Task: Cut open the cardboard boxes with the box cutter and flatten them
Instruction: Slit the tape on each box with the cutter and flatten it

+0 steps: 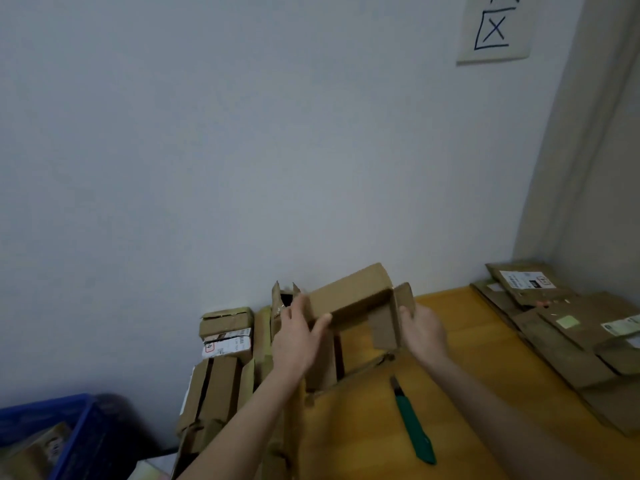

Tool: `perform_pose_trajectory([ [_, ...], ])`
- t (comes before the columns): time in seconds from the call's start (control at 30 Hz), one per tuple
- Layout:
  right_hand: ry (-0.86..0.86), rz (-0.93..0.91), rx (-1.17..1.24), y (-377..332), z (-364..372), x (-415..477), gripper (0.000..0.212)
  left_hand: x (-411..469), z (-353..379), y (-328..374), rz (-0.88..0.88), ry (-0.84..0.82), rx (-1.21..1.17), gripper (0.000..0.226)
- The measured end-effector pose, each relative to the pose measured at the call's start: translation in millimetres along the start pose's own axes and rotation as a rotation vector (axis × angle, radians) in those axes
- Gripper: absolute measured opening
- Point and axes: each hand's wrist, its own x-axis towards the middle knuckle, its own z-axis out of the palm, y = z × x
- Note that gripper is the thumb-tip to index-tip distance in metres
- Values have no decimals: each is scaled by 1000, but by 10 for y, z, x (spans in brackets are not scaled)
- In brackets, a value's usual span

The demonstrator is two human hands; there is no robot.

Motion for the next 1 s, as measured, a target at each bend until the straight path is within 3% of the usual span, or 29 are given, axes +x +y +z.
perform_pose_trajectory([
  [0.07, 14, 8, 115, 5, 33, -84, 29, -54, 124, 1, -141, -67, -79, 109],
  [0.17, 28, 11, 242, -9, 48, -184, 35, -59, 256, -82, -287, -140, -63, 125],
  [0.43, -97, 26, 517, 148, -16, -314, 17, 68, 251, -396, -212, -196, -49, 106],
  [0.53, -87, 103, 598, 237, -48, -280, 13, 77, 138, -449, -187, -342, -311, 73],
  [0.63, -95, 225, 770, 333, -98, -214, 8, 28, -39, -391, -320, -401, -701, 39],
  [0.73, -182, 283, 942, 437, -109, -174, 22, 34, -136, -501, -431, -466, -1057, 39],
  [0.8, -245, 287, 999, 492, -101, -182, 23, 73, -164, -596, -486, -545, -1163, 49],
  [1.0, -488, 287, 1042, 619, -57, -233, 27, 207, -171, -641, -608, -602, -936, 91],
])
